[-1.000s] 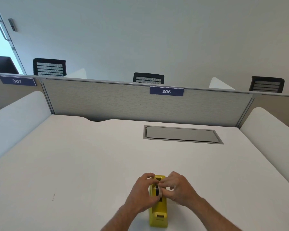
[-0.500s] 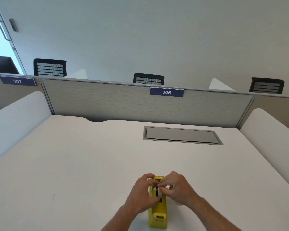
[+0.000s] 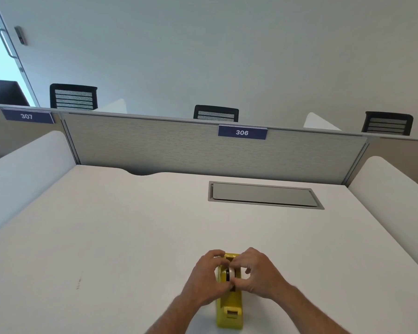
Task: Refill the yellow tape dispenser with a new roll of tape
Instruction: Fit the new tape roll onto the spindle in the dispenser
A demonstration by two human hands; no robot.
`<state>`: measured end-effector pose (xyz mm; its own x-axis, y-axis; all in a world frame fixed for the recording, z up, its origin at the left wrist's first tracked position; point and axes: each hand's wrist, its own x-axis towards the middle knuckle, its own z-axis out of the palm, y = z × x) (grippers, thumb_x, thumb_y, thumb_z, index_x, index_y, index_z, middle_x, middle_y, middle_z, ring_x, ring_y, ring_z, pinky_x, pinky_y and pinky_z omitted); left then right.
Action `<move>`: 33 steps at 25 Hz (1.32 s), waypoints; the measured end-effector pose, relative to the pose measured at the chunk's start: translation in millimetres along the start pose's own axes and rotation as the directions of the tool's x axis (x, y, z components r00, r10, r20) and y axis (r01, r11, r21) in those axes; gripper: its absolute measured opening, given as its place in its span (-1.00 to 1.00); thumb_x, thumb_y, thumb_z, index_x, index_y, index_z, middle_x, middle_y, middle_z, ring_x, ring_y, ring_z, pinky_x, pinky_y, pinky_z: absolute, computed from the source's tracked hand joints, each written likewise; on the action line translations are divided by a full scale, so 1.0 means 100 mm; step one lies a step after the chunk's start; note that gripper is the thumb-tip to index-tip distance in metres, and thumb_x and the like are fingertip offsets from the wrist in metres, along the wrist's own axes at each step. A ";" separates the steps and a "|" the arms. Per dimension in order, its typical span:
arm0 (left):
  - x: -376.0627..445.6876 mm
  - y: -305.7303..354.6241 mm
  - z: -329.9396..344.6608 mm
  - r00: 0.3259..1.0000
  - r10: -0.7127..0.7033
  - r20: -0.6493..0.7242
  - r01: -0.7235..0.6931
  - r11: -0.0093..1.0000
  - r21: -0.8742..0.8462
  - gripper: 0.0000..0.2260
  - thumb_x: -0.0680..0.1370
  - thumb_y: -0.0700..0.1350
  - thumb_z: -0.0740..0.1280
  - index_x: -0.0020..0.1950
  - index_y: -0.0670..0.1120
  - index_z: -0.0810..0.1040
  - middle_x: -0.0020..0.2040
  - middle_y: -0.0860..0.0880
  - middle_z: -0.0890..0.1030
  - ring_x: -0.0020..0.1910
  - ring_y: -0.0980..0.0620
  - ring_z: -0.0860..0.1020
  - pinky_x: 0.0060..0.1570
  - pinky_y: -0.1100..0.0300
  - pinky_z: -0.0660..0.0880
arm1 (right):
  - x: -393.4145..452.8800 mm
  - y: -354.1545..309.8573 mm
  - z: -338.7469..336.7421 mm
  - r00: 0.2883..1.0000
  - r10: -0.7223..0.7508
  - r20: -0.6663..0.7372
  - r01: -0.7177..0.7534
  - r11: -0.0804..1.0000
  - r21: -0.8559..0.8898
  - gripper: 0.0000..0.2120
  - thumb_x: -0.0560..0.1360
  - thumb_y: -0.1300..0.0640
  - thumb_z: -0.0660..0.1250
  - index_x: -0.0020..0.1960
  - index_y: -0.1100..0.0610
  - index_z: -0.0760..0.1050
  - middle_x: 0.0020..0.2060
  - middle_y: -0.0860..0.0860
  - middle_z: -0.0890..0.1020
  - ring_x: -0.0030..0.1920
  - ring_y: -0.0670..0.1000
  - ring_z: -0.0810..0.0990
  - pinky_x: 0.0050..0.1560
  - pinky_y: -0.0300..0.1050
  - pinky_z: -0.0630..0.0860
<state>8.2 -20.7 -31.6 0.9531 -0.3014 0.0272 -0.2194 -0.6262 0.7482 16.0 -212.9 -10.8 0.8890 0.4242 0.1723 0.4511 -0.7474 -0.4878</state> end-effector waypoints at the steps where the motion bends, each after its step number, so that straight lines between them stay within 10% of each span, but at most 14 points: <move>1: 0.00 0.00 0.00 1.000 0.002 -0.003 -0.002 1.000 -0.001 -0.56 0.35 0.14 0.50 0.22 0.16 0.60 0.41 0.16 0.41 0.36 0.14 0.40 0.33 0.07 0.50 | 0.00 0.00 0.01 1.000 -0.002 -0.004 0.002 1.000 0.003 -0.73 0.32 -0.12 0.42 0.00 -0.10 0.67 -0.13 -0.27 0.68 -0.04 -0.15 0.48 -0.19 -0.20 0.57; 33: 0.04 -0.05 0.03 1.000 0.013 -0.007 -0.013 1.000 0.001 -0.55 0.34 0.20 0.49 0.19 0.15 0.62 0.41 0.20 0.42 0.33 0.19 0.42 0.31 0.13 0.51 | 0.02 0.01 0.01 0.998 0.024 -0.060 -0.019 0.996 0.086 -0.81 0.37 -0.08 0.41 -0.04 -0.15 0.70 -0.17 -0.26 0.70 -0.05 -0.14 0.54 -0.21 -0.17 0.58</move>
<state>12.3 -20.4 -37.1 0.9516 -0.3047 0.0414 -0.2320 -0.6229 0.7471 18.3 -212.5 -12.3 0.9028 0.3743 0.2116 0.4257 -0.7083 -0.5631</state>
